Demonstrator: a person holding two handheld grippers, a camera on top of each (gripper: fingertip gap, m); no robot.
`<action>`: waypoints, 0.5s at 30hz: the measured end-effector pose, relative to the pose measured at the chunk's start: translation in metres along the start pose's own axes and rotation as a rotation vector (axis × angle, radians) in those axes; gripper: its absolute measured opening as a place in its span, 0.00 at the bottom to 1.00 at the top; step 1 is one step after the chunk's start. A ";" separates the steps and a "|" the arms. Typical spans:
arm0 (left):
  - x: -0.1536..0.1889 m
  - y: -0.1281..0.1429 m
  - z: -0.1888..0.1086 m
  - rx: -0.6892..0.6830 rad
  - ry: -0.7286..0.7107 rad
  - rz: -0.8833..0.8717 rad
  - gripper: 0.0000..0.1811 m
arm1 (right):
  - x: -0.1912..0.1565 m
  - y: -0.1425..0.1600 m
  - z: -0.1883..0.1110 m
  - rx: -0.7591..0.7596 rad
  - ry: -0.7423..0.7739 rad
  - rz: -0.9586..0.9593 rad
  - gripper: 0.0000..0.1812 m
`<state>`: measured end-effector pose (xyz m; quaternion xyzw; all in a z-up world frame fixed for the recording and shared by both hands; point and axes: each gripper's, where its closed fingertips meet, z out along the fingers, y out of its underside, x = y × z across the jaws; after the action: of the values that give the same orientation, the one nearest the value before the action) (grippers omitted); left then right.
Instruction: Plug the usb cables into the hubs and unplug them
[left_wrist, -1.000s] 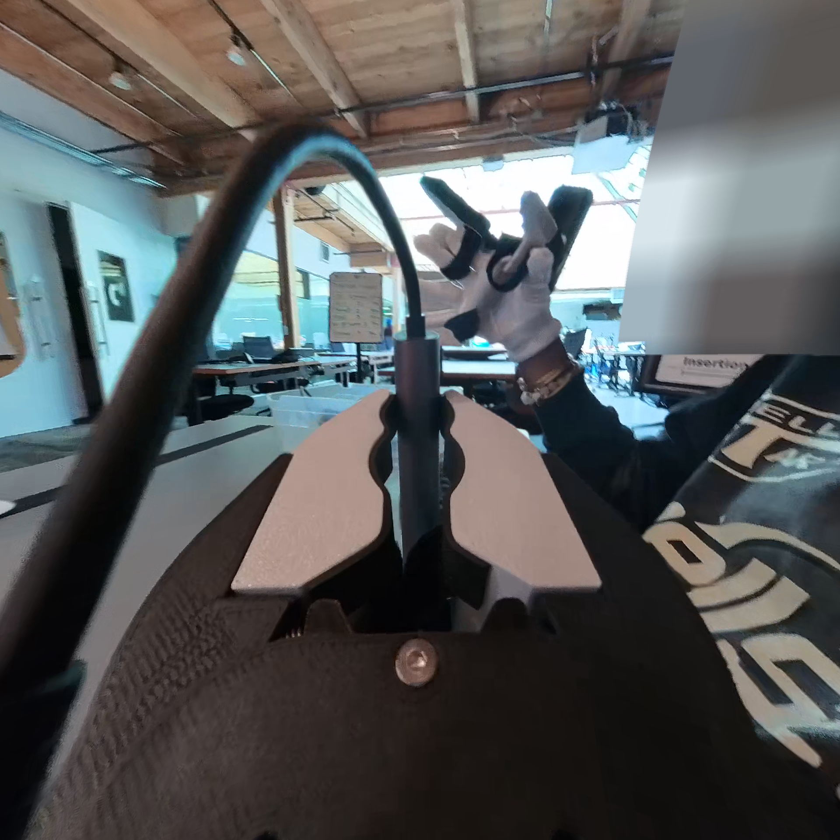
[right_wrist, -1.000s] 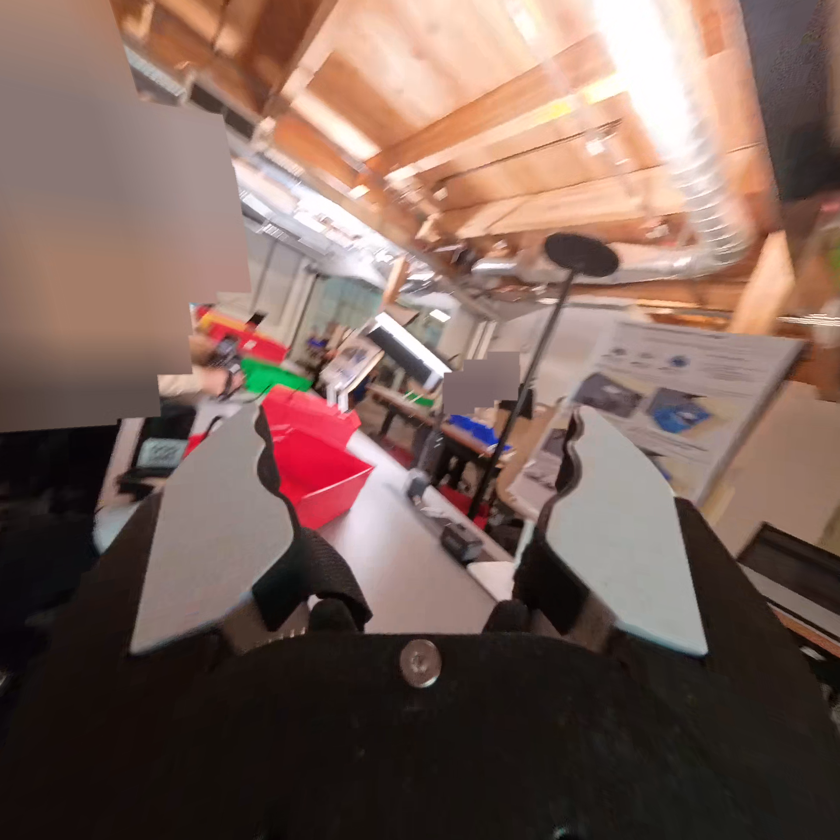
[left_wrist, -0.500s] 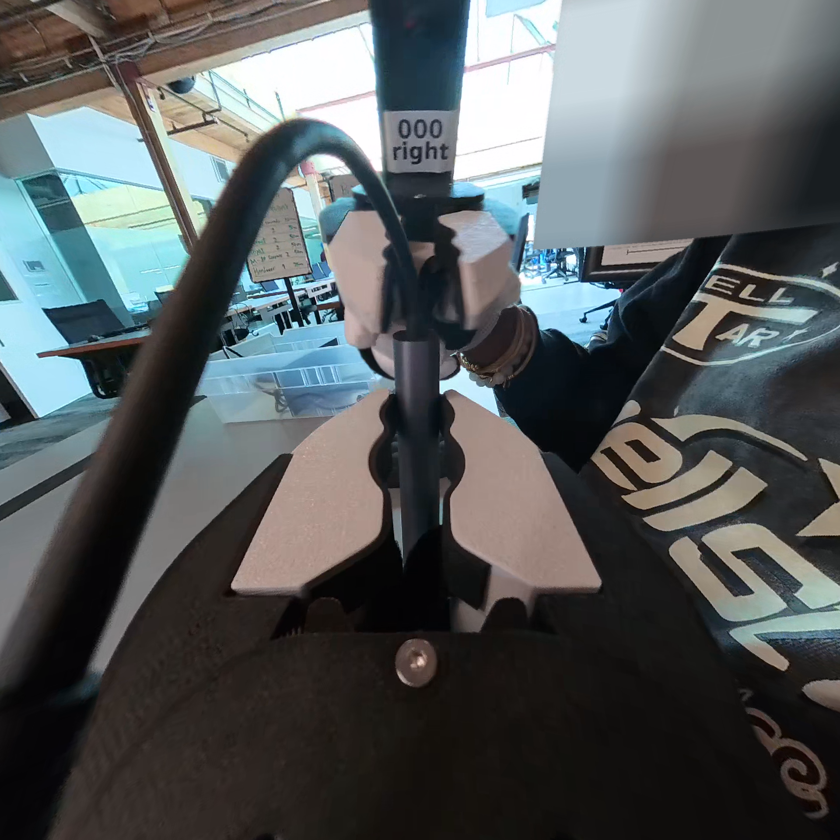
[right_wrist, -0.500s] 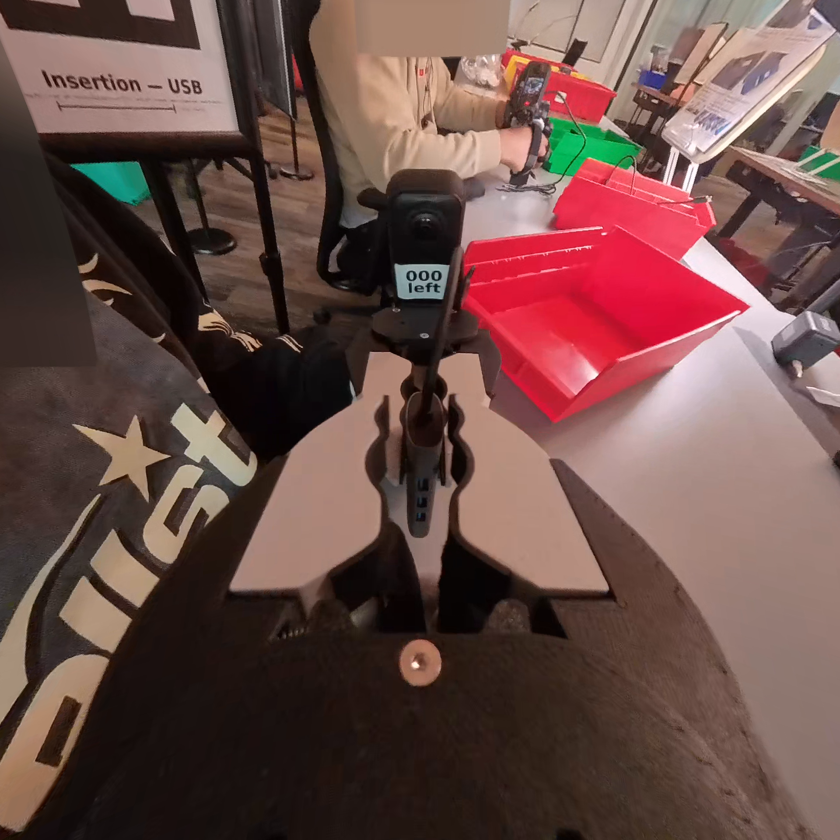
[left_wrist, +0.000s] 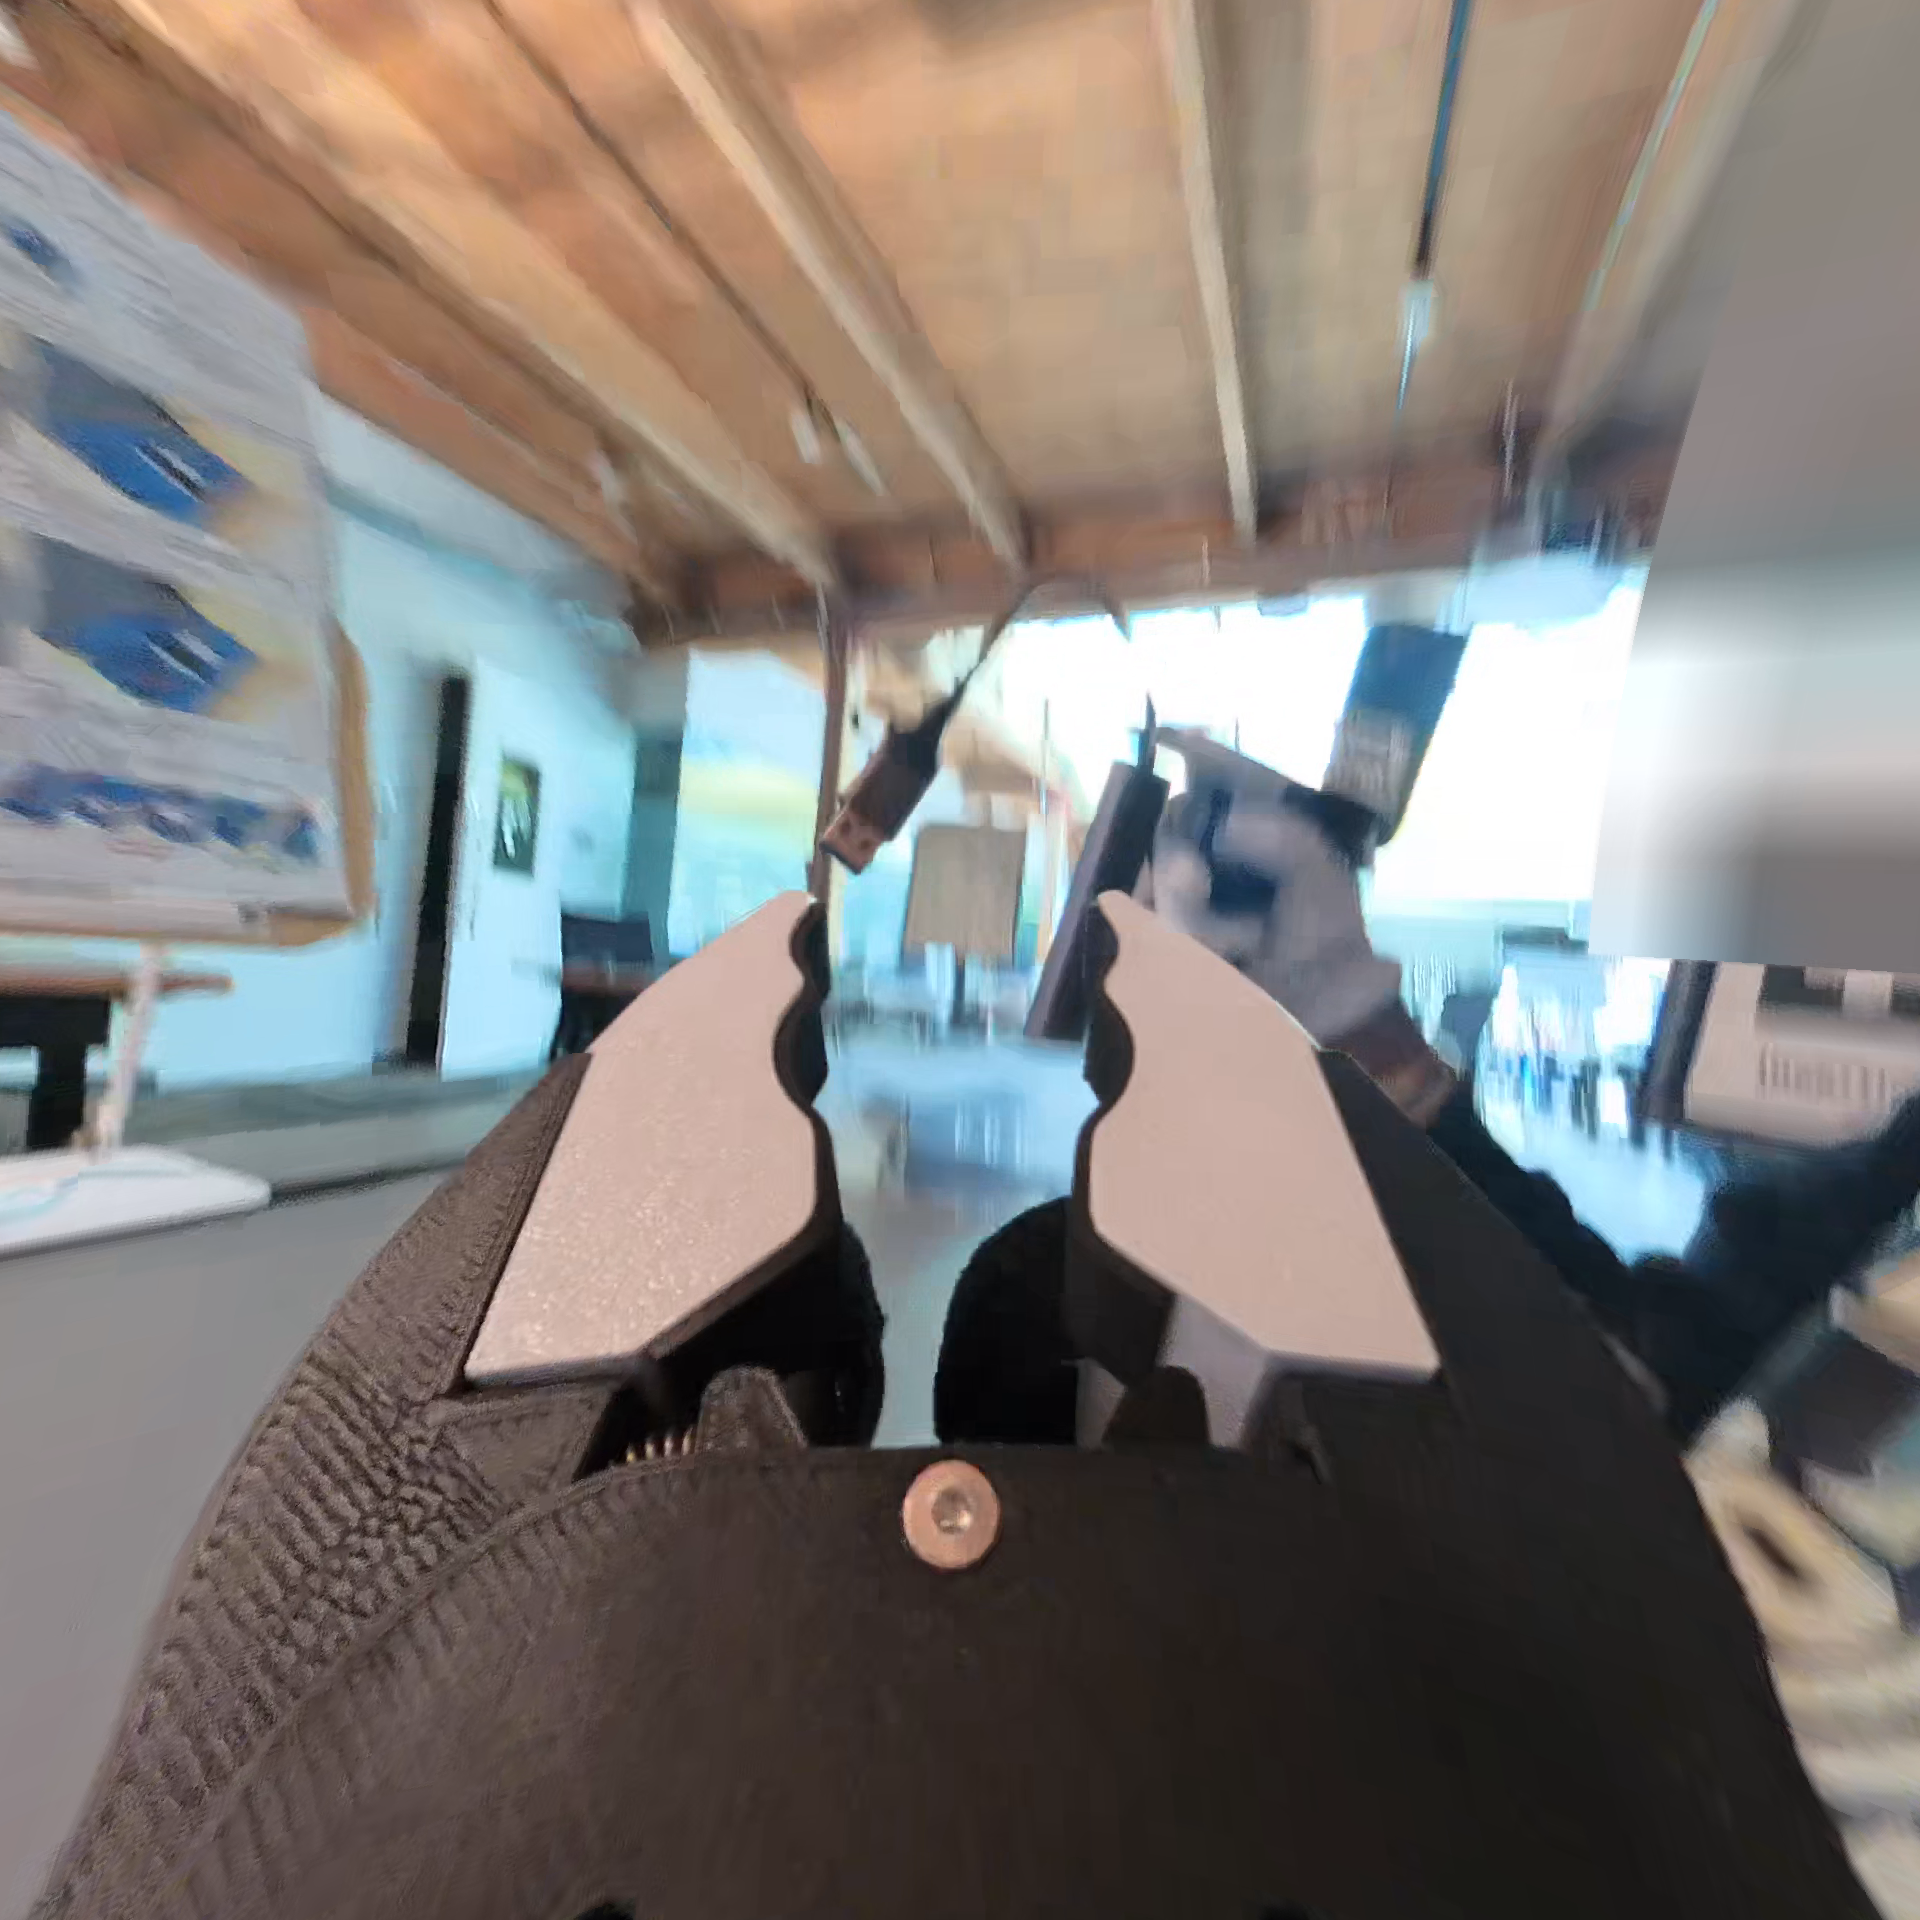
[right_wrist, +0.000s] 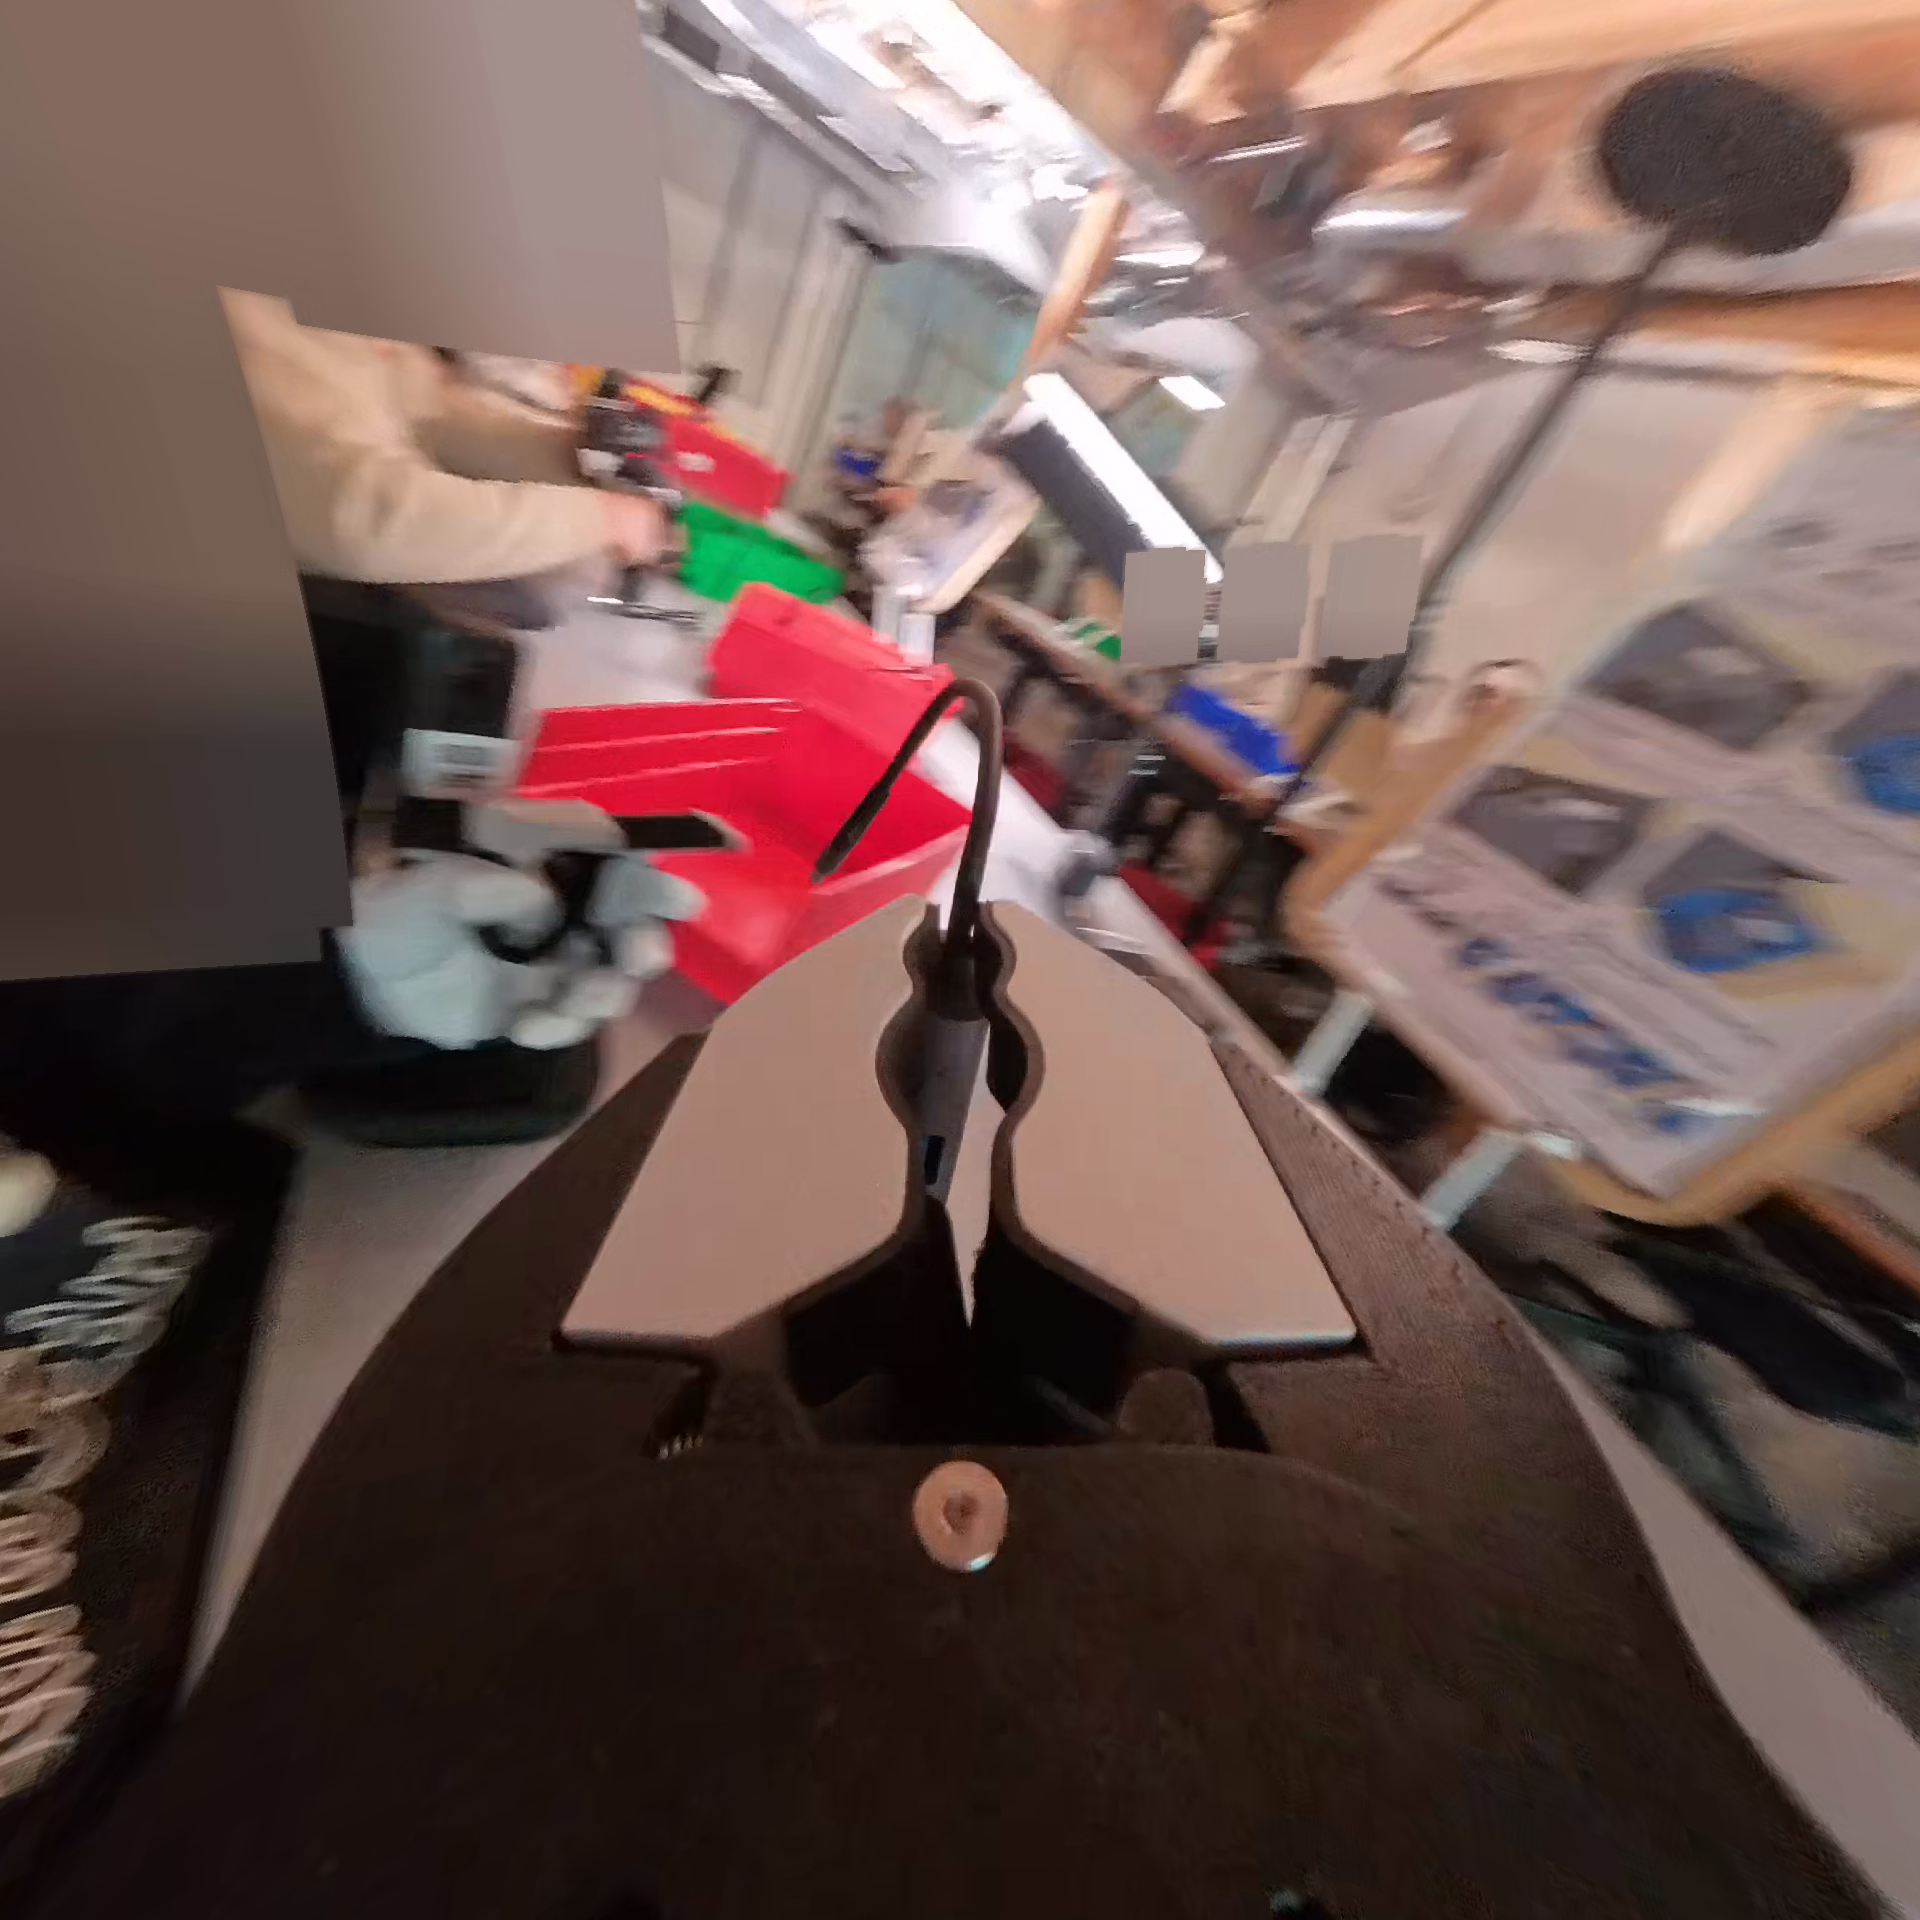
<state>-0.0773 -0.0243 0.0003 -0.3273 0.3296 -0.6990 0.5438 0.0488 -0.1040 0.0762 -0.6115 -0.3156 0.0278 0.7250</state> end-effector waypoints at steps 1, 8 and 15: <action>-0.003 -0.010 -0.004 0.063 -0.014 -0.008 0.26 | 0.019 -0.001 -0.014 -0.008 0.098 -0.039 0.03; -0.014 -0.038 -0.015 0.259 -0.146 0.130 0.44 | 0.127 0.013 -0.126 -0.124 0.662 -0.251 0.03; -0.015 -0.038 -0.016 0.281 -0.114 0.053 0.43 | 0.192 0.073 -0.187 -0.105 0.813 -0.081 0.03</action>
<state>-0.1081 -0.0002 0.0212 -0.2784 0.2058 -0.7039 0.6202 0.3192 -0.1663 0.0815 -0.5960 -0.0282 -0.2608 0.7590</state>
